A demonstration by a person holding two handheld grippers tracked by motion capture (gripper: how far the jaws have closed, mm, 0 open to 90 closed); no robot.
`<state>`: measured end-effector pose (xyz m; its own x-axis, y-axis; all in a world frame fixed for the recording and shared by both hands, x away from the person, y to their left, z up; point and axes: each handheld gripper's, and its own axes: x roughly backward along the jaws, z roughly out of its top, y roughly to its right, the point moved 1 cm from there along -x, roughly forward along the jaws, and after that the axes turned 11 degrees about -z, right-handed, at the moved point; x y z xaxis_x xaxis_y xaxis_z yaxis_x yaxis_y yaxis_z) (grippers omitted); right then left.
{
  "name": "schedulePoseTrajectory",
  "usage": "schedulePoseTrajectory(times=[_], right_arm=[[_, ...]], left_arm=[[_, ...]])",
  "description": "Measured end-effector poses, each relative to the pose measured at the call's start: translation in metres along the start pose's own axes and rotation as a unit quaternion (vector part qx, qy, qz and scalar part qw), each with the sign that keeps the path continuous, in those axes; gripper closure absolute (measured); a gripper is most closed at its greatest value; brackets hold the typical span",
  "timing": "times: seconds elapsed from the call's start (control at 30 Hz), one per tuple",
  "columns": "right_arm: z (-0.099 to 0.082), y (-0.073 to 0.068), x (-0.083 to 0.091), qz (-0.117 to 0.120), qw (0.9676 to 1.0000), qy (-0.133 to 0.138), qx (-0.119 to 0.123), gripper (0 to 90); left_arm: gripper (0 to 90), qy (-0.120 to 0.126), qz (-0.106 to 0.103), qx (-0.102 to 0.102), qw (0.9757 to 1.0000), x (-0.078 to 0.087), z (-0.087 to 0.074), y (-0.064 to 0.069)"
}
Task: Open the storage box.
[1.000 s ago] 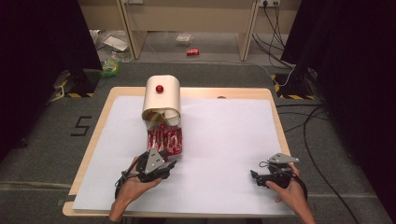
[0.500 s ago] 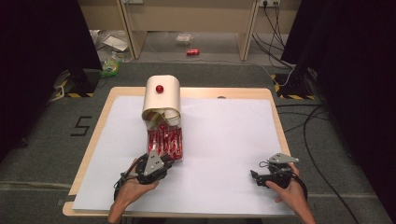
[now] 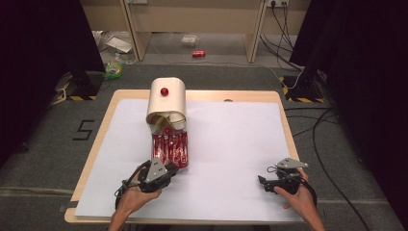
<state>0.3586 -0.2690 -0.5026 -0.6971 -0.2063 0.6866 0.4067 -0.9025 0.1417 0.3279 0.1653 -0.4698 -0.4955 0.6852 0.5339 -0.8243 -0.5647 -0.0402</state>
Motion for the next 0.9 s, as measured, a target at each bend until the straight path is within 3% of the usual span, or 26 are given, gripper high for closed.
schedulePoseTrajectory(times=[0.53, 0.9], right_arm=[[0.0000, -0.0001, 0.0000, 0.000, 1.0000, 0.000, 0.000, 10.2], [0.0001, 0.0000, 0.0000, 0.000, 1.0000, 0.000, 0.000, 10.2]], left_arm=[[75.9, 0.008, -0.007, 0.003, 0.9999, 0.0077, 0.0000, 0.0066], [60.2, 0.003, -0.006, 0.004, 1.0000, 0.0041, 0.0008, 0.0065]])
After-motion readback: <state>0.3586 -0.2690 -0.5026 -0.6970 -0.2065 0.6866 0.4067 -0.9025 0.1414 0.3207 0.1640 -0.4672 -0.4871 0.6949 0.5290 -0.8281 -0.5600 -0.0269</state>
